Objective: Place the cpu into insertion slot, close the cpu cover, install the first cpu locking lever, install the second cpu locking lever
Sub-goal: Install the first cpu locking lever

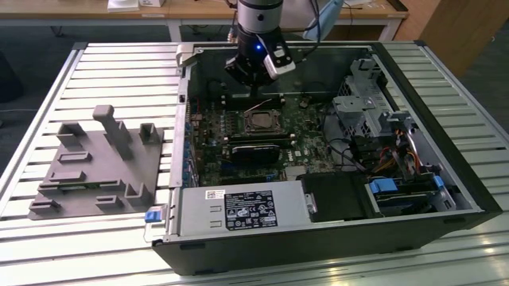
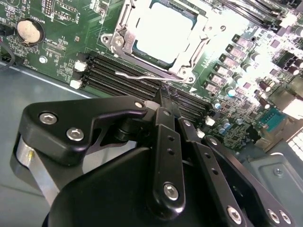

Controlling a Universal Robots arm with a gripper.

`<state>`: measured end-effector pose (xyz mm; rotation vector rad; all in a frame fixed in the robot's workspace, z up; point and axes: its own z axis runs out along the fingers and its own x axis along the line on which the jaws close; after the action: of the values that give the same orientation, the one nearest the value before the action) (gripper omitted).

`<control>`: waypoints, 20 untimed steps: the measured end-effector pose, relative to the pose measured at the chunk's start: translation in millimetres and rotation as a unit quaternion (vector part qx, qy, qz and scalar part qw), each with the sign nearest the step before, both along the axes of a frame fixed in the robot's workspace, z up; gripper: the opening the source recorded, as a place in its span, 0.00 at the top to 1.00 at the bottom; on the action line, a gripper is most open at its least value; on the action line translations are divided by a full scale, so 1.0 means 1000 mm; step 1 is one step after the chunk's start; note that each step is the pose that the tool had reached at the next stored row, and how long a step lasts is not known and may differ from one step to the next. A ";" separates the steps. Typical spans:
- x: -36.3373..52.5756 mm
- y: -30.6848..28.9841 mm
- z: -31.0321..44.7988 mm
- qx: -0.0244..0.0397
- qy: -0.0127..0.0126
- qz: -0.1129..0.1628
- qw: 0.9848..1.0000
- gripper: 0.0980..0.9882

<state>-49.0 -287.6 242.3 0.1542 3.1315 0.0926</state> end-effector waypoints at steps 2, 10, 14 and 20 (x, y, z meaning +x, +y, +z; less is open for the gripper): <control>0.0003 0.0000 -0.0004 0.000 0.000 0.001 1.000 0.99; 0.0018 0.0000 -0.0021 0.000 0.000 0.003 1.000 0.99; 0.0029 0.0000 -0.0028 0.000 0.000 0.003 1.000 0.99; 0.0050 0.0000 -0.0037 0.000 0.000 0.005 1.000 0.99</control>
<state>-44.0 -287.6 238.6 0.1396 3.1325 0.0927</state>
